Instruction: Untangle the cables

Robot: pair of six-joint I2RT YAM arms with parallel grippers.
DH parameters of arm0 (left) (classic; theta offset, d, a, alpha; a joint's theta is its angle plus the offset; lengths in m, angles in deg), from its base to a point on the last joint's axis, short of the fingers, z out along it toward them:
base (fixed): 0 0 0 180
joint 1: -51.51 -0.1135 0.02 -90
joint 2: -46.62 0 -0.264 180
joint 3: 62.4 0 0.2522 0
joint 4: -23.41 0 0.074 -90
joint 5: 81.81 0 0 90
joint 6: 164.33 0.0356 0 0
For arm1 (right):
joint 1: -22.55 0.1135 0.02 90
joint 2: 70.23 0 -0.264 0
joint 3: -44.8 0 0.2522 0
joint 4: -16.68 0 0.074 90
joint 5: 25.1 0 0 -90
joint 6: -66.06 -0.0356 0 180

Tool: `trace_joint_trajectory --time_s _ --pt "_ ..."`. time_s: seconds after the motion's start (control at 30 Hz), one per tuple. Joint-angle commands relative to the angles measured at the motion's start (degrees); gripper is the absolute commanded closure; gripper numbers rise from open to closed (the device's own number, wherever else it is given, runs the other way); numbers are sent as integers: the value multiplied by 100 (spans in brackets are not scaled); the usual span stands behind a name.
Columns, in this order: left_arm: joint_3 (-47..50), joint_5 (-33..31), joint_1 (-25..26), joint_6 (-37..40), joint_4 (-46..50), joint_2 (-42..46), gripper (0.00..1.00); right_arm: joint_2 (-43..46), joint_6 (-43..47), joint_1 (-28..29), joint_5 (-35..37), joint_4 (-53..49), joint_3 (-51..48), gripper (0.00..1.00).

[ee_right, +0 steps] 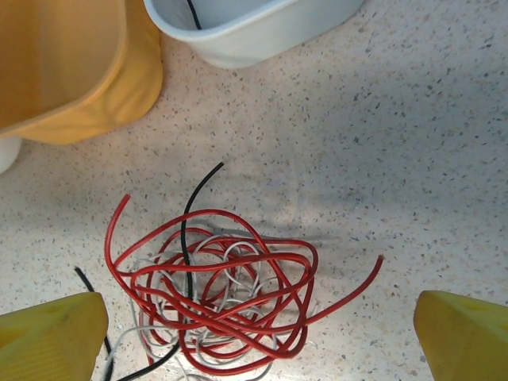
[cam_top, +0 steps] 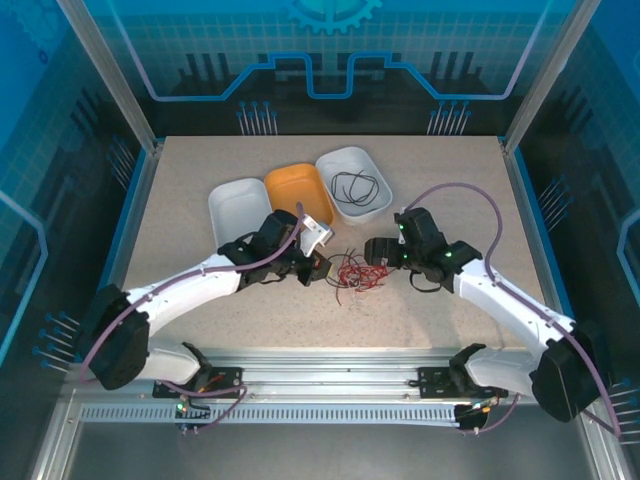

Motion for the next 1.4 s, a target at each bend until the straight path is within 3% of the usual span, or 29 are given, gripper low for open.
trace_joint_trajectory --time_s 0.0,0.5,0.83,0.9,1.13,1.37 --pt "-26 -108 46 -100 129 379 100 -192 -74 110 -145 119 219 0" --pt "-24 -238 60 -731 -21 982 100 -486 -181 151 -158 202 226 0" --pt "-102 -682 57 -1045 29 969 100 942 468 172 -54 731 -602 0" --pt "-77 -708 49 -1029 8 962 100 1320 734 177 -174 761 -678 0" --pt "-109 -565 -12 -984 -19 912 100 2659 1511 182 -1273 1185 -886 14" --pt "-128 -413 -18 -906 -22 864 100 2140 1609 294 -2313 1319 -659 28"
